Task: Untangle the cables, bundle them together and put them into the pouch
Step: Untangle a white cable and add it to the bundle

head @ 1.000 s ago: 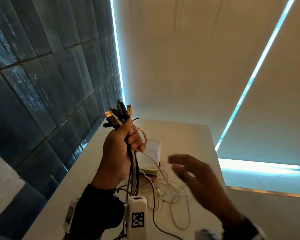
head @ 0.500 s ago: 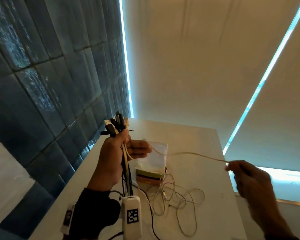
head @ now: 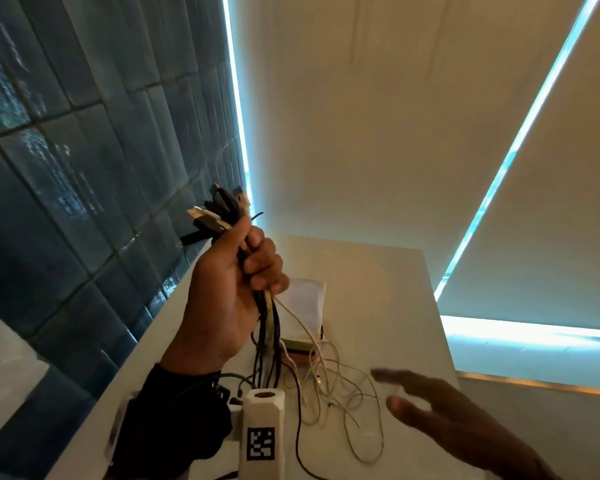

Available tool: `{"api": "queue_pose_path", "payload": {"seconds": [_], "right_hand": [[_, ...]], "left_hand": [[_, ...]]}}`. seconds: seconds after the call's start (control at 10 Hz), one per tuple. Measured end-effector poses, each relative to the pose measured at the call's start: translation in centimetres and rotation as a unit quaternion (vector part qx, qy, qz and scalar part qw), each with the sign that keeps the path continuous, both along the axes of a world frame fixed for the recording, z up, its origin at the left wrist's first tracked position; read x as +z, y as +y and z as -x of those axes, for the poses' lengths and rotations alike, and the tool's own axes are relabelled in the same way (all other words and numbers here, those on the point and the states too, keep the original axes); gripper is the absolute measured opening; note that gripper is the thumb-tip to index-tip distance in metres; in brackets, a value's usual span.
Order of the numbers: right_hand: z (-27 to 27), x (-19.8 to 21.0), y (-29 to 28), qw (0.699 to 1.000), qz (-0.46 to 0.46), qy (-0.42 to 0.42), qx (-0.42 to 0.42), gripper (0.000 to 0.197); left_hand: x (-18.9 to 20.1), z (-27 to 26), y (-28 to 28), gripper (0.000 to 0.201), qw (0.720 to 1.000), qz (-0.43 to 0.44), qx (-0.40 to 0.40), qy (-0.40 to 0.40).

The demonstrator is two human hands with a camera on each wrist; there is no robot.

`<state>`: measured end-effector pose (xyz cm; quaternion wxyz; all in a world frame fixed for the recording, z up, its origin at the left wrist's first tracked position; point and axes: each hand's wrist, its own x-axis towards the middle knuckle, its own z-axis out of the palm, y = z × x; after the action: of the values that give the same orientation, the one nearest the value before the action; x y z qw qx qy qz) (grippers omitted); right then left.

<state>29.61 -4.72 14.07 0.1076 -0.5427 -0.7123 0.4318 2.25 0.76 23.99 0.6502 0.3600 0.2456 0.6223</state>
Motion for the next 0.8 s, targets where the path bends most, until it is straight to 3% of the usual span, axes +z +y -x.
{"api": "queue_pose_path", "payload": {"seconds": [0.1, 0.2, 0.3, 0.4, 0.5, 0.7, 0.8], "right_hand": [[6.4, 2.5, 1.2, 0.97, -0.12, 0.209, 0.003, 0.087], [11.0, 4.4, 2.7, 0.93, -0.165, 0.329, 0.016, 0.05], [12.2, 5.3, 3.2, 0.885, -0.085, 0.458, 0.01, 0.025], [11.3, 4.3, 3.1, 0.869, 0.032, 0.493, 0.036, 0.029], [8.6, 1.0, 2.1, 0.879, 0.092, 0.467, 0.024, 0.051], [1.1, -5.5, -1.8, 0.892, 0.171, 0.404, -0.104, 0.058], [-2.5, -11.0, -6.7, 0.952, 0.057, 0.226, -0.199, 0.06]], "left_hand": [[0.7, -1.9, -0.2, 0.021, 0.996, -0.022, -0.081, -0.03], [1.0, -2.9, -0.3, 0.023, 0.994, -0.04, -0.101, -0.007], [1.0, -2.4, -0.2, 0.028, 0.995, -0.055, -0.068, 0.036], [1.0, -1.5, 0.3, 0.03, 0.999, -0.029, -0.026, 0.002], [1.4, 0.3, 1.3, 0.027, 0.999, -0.015, 0.037, -0.016], [-1.2, 0.9, 1.9, 0.028, 0.997, 0.058, 0.054, -0.013], [-2.0, 1.8, 2.7, 0.036, 0.996, 0.076, 0.054, -0.017]]}}
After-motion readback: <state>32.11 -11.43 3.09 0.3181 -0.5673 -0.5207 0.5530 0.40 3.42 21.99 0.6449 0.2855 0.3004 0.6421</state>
